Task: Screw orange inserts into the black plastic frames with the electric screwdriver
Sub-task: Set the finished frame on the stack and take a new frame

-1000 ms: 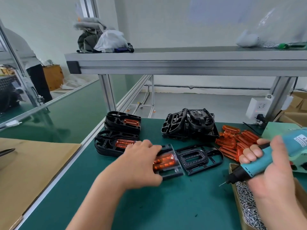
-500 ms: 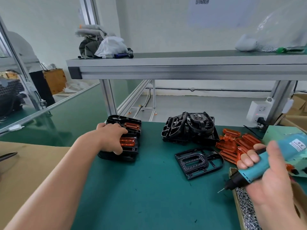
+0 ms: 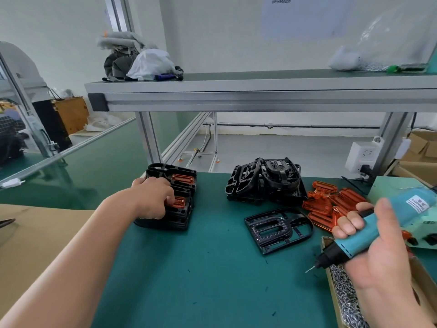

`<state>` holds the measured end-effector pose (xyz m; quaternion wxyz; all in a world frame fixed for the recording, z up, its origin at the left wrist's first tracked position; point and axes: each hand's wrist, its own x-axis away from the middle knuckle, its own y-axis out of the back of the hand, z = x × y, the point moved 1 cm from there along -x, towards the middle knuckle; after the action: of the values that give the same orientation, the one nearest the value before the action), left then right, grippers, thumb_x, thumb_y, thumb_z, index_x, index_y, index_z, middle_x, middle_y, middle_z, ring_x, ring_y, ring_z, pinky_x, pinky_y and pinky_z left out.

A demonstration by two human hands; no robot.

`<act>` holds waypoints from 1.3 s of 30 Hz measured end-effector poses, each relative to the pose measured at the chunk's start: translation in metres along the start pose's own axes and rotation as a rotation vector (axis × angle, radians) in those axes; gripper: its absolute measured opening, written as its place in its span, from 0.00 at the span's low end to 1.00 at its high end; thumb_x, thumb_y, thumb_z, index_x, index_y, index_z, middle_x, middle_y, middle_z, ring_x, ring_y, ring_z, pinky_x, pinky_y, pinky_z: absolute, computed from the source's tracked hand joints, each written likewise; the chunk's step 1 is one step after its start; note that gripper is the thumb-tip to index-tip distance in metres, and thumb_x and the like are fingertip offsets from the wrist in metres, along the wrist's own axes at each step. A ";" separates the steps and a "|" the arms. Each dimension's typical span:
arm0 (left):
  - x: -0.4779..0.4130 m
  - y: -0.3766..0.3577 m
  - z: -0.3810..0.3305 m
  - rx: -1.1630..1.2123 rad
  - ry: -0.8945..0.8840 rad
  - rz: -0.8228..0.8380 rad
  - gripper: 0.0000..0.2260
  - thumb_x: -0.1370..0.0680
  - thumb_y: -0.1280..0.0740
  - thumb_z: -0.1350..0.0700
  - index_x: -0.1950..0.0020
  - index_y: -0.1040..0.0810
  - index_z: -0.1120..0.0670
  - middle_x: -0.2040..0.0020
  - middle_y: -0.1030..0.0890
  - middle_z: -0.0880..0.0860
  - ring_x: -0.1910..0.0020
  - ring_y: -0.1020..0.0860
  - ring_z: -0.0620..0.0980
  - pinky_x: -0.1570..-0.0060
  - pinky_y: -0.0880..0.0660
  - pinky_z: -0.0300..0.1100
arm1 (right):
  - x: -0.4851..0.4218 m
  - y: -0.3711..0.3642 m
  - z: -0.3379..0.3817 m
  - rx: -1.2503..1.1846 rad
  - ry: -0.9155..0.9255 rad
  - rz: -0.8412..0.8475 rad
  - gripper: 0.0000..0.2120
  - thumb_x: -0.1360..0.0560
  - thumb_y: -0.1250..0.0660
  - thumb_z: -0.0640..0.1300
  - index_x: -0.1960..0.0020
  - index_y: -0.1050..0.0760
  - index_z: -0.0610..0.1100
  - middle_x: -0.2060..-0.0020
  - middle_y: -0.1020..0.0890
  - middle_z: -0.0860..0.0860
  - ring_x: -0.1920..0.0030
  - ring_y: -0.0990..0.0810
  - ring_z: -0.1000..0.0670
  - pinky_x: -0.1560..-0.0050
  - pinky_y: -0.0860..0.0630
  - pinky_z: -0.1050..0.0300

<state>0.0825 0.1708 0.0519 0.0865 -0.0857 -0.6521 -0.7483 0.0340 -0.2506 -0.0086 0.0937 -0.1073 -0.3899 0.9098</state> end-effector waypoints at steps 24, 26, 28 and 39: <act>0.029 -0.016 -0.040 0.161 -0.119 -0.333 0.20 0.24 0.32 0.46 0.31 0.21 0.43 0.29 0.27 0.43 0.26 0.34 0.48 0.26 0.42 0.49 | -0.001 0.002 0.002 -0.003 0.010 -0.017 0.15 0.19 0.30 0.60 0.55 0.22 0.49 0.67 0.30 0.53 0.68 0.30 0.54 0.67 0.28 0.62; 0.036 -0.021 -0.068 0.217 -0.175 -0.399 0.18 0.22 0.32 0.46 0.33 0.20 0.44 0.33 0.23 0.43 0.30 0.29 0.48 0.29 0.36 0.47 | -0.001 0.002 0.002 -0.010 0.006 -0.025 0.15 0.19 0.30 0.60 0.55 0.22 0.49 0.67 0.30 0.53 0.68 0.30 0.54 0.67 0.28 0.62; 0.042 -0.028 -0.100 0.321 -0.231 -0.431 0.16 0.21 0.33 0.46 0.34 0.20 0.45 0.36 0.21 0.44 0.33 0.25 0.48 0.32 0.31 0.45 | 0.000 0.002 0.002 -0.015 0.003 -0.027 0.15 0.19 0.30 0.59 0.55 0.22 0.49 0.67 0.30 0.53 0.68 0.30 0.54 0.67 0.28 0.63; 0.014 -0.061 -0.230 0.277 -0.251 -0.290 0.44 0.29 0.37 0.23 0.23 0.33 0.52 0.25 0.33 0.54 0.24 0.37 0.58 0.23 0.38 0.55 | 0.000 0.004 0.002 -0.006 -0.007 -0.028 0.15 0.19 0.29 0.59 0.55 0.22 0.48 0.67 0.29 0.53 0.68 0.29 0.54 0.67 0.27 0.62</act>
<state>0.0507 -0.0490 -0.0344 -0.0928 -0.0708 -0.7597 -0.6397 0.0331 -0.2542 -0.0102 0.1047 -0.0987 -0.3944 0.9076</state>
